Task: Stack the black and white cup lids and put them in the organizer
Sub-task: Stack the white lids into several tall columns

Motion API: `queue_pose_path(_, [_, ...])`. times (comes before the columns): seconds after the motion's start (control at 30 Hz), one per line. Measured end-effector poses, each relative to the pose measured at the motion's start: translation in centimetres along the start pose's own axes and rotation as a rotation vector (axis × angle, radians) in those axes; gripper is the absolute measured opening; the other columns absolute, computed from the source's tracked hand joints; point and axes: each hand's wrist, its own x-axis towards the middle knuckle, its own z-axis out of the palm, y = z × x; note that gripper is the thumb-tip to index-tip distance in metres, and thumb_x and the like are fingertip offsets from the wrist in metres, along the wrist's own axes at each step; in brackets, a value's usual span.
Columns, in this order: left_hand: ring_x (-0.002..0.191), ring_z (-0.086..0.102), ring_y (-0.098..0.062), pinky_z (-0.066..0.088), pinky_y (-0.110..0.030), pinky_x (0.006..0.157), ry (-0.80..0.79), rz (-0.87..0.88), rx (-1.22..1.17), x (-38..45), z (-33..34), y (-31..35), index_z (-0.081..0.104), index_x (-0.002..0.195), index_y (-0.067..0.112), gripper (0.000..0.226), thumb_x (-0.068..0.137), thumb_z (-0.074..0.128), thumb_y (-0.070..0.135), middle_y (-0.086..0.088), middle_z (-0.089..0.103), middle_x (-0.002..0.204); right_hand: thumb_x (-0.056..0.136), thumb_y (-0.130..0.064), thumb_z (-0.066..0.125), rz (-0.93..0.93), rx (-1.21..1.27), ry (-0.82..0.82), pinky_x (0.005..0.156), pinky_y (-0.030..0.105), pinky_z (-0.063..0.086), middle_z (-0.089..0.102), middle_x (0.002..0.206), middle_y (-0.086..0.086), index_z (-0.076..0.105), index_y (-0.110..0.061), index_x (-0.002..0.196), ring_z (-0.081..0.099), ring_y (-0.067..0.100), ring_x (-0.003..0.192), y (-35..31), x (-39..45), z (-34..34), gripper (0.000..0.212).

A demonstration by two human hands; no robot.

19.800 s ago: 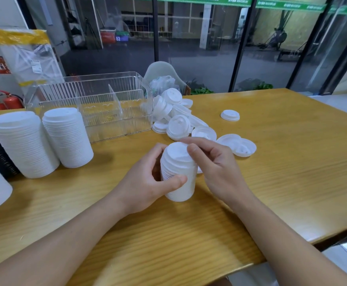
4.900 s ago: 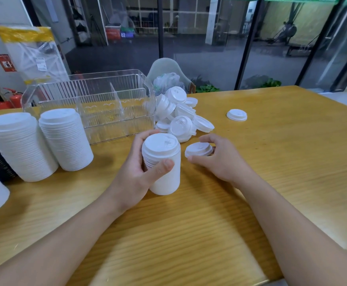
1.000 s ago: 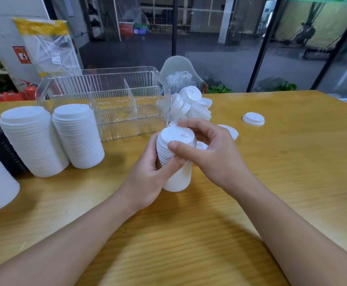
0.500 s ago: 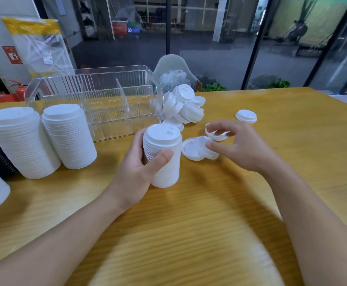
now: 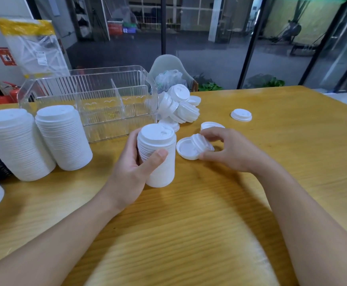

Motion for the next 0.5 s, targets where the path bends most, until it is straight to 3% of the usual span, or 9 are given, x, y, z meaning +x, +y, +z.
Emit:
queue_pose_path(0.17, [0.130,0.067,-0.011,0.054,-0.020,0.099,-0.010,-0.002,0.011,0.0,-0.1,-0.1,0.051,0.151,0.030,0.060,0.096,0.075,0.036,0.010,0.071,0.139,0.084,-0.042,0.092,-0.061,0.098,0.067,0.112,0.036,0.051,0.074,0.125,-0.024,0.073,-0.034,0.133,0.065,-0.005,0.120,-1.3,-0.6,-0.7,0.053])
queue_pose_path(0.27, [0.129,0.067,-0.008,0.053,-0.019,0.098,-0.054,-0.013,0.012,0.0,0.0,0.0,0.051,0.152,0.027,0.059,0.097,0.072,0.032,0.011,0.071,0.139,0.099,-0.023,0.080,-0.210,0.385,0.106,0.110,0.043,0.055,0.077,0.128,-0.008,0.075,-0.023,0.132,0.070,0.013,0.123,-3.6,-1.4,-1.1,0.033])
queue_pose_path(0.37, [0.125,0.067,-0.009,0.054,-0.022,0.097,-0.141,-0.023,0.041,-0.2,0.2,0.1,0.049,0.153,0.021,0.058,0.099,0.068,0.028,0.008,0.070,0.138,0.106,-0.015,0.068,-0.366,0.528,0.075,0.111,0.046,0.054,0.072,0.140,0.003,0.069,-0.011,0.140,0.065,0.026,0.134,-5.6,-2.1,-0.4,0.035])
queue_pose_path(0.5, [0.133,0.064,-0.016,0.053,-0.026,0.103,-0.210,-0.007,0.053,-0.2,0.1,-0.1,0.046,0.157,0.020,0.057,0.103,0.064,0.024,0.000,0.065,0.147,0.105,-0.010,0.067,-0.415,0.552,-0.048,0.112,0.054,0.052,0.069,0.143,0.009,0.064,-0.008,0.146,0.063,0.030,0.137,-6.5,-2.2,0.7,0.041])
